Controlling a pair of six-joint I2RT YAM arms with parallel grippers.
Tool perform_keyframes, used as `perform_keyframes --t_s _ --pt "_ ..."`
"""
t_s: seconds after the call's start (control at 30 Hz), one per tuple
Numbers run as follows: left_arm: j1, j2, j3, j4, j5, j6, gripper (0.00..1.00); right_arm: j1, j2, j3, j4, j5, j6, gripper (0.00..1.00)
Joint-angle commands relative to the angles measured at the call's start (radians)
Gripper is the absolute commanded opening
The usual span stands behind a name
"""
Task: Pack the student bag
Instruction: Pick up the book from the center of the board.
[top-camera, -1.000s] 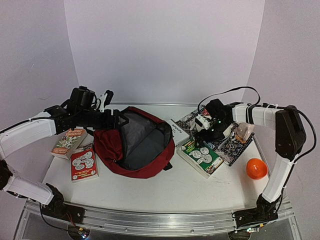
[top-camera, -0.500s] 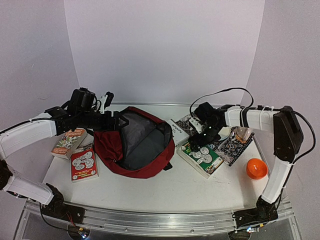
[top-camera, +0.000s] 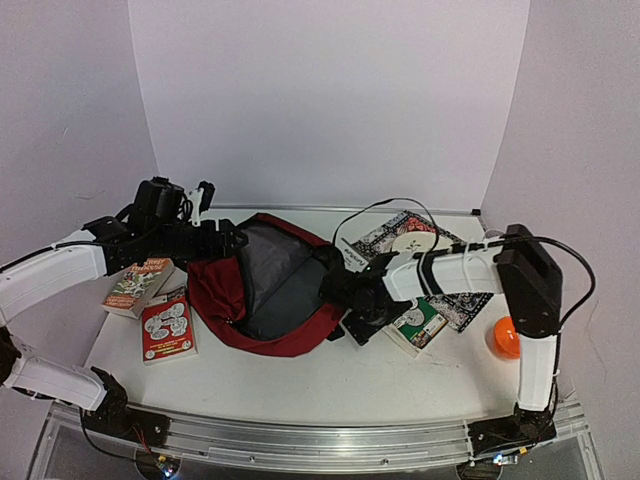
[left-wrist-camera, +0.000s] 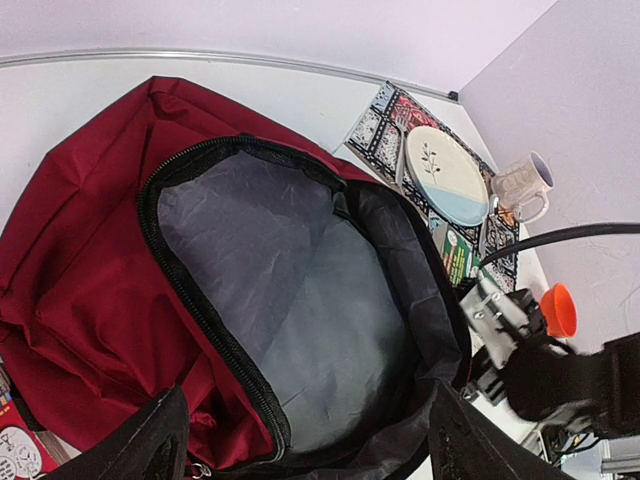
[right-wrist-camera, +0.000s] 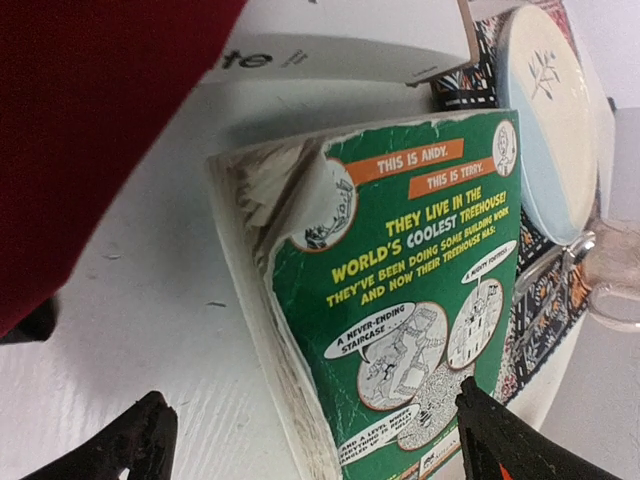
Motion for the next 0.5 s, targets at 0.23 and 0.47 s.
perform_keyframes --t_s 0.23,0.47 --pt "0.000 -0.055 -0.007 0.017 -0.070 -0.016 0.84 0.036 0.220 0.123 -0.188 0.296 0.222 0.96" --pt "-0.001 -0.052 -0.002 0.015 -0.074 -0.014 0.84 0.036 0.311 0.163 -0.197 0.340 0.212 0.89"
